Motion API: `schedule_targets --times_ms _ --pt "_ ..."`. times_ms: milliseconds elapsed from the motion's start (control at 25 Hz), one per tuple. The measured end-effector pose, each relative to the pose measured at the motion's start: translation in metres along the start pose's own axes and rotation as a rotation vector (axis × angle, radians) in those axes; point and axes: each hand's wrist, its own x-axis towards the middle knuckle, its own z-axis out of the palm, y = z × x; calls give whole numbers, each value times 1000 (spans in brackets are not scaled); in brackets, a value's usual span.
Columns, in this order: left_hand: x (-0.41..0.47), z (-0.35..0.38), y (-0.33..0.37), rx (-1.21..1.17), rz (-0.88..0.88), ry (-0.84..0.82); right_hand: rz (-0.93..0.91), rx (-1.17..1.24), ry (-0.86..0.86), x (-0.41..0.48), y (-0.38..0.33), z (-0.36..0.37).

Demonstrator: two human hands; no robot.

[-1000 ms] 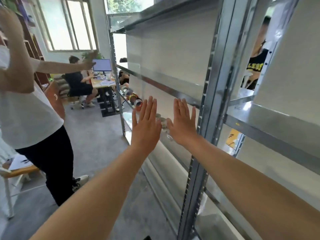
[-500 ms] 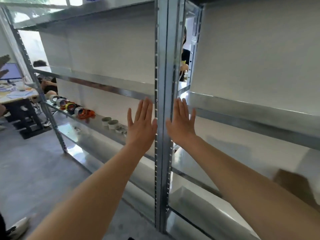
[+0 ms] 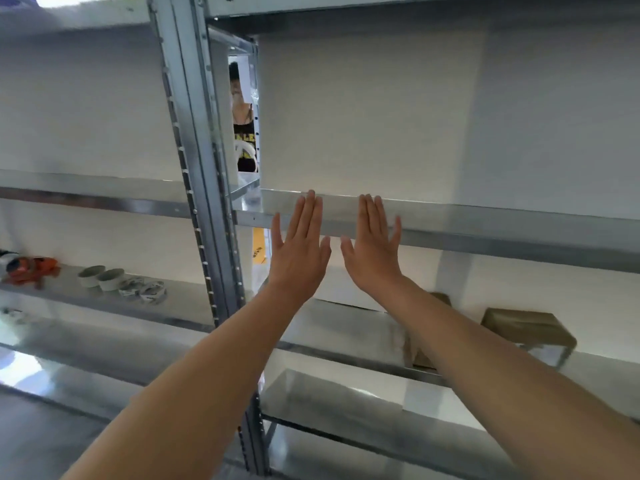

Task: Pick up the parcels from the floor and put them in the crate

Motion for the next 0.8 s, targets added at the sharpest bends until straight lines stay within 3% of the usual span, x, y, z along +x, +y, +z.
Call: schedule_targets --times_ms 440,800 --pt "-24 48 303 -313 155 -182 325 -286 -12 -135 283 -140" --pt "-81 43 566 -491 538 -178 690 -526 31 -285 457 -254"
